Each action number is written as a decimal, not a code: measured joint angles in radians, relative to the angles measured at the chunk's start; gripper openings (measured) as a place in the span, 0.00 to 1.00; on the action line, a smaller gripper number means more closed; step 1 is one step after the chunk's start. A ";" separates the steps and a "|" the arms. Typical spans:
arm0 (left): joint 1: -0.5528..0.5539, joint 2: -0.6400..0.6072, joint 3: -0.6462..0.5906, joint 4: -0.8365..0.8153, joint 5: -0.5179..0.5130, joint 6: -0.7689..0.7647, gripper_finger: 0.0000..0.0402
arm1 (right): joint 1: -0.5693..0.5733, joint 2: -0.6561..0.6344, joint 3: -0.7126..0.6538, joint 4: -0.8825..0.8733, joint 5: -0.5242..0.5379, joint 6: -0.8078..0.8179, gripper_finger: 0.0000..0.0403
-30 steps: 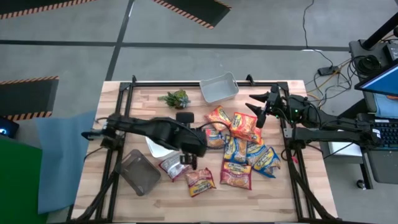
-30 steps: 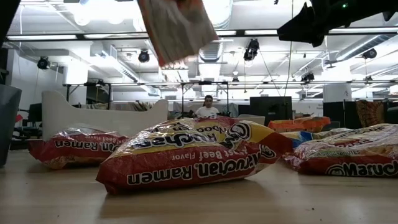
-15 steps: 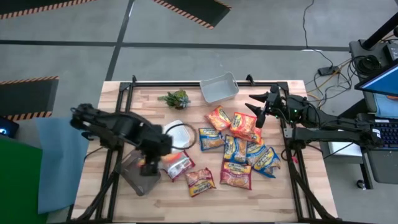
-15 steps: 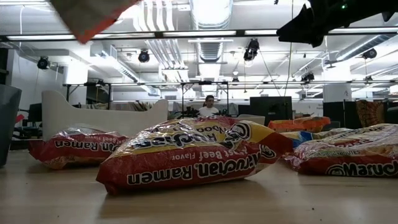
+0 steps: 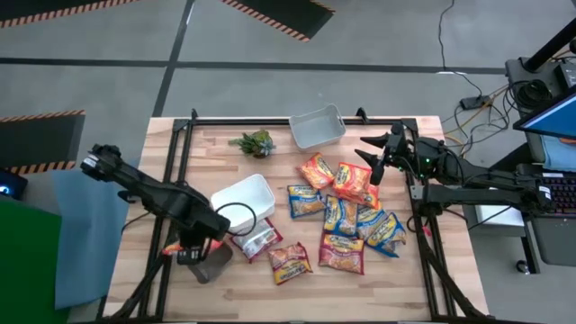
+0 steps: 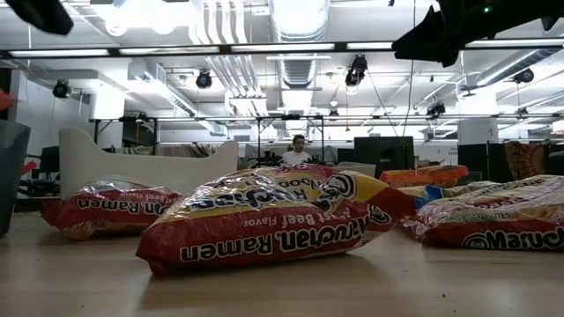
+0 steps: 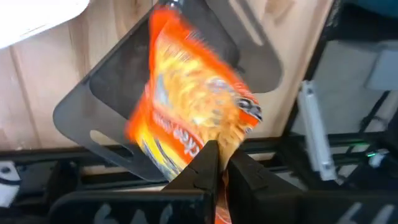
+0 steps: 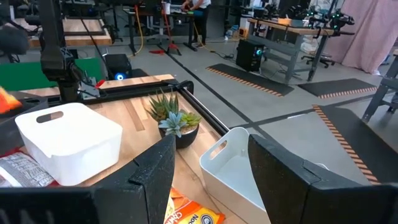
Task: Sort Maruchan noodles
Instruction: Put the orange noodle pack into the black bin
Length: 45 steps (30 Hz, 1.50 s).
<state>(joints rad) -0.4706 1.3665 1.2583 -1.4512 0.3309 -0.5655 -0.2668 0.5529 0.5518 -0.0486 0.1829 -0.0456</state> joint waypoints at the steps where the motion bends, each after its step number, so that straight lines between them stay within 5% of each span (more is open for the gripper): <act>1: 0.000 0.006 -0.020 0.001 0.000 0.013 0.00 | 0.000 0.000 0.000 0.000 0.000 0.000 0.48; 10: -0.002 0.113 -0.098 -0.075 0.031 0.115 0.08 | 0.000 0.000 0.000 0.000 0.000 0.000 0.48; 18: 0.001 0.195 0.027 -0.089 -0.099 0.119 0.29 | 0.000 0.001 0.000 -0.004 0.000 0.019 0.48; 23: 0.002 0.239 0.186 -0.092 -0.390 0.078 0.32 | 0.000 0.006 0.000 -0.004 0.000 0.026 0.48; 27: 0.003 0.249 0.295 -0.051 -0.666 0.183 0.28 | 0.001 0.007 0.000 -0.004 -0.001 0.027 0.48; 31: 0.004 0.190 0.313 0.131 -0.866 0.377 0.18 | 0.000 0.007 0.000 -0.001 -0.003 0.026 0.48; 35: 0.015 0.072 0.221 0.422 -0.897 0.626 0.05 | 0.000 0.012 0.000 0.003 -0.003 0.040 0.48; 42: 0.087 -0.181 -0.195 1.058 -0.899 0.937 0.03 | 0.000 0.012 0.000 0.013 -0.001 0.066 0.48; 45: 0.124 -0.255 -0.381 1.366 -0.899 1.041 0.02 | 0.000 0.015 0.000 0.031 0.001 0.252 0.48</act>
<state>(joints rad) -0.3462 1.1118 0.8776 -0.0852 -0.5682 0.4756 -0.2665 0.5680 0.5514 -0.0175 0.1837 0.2063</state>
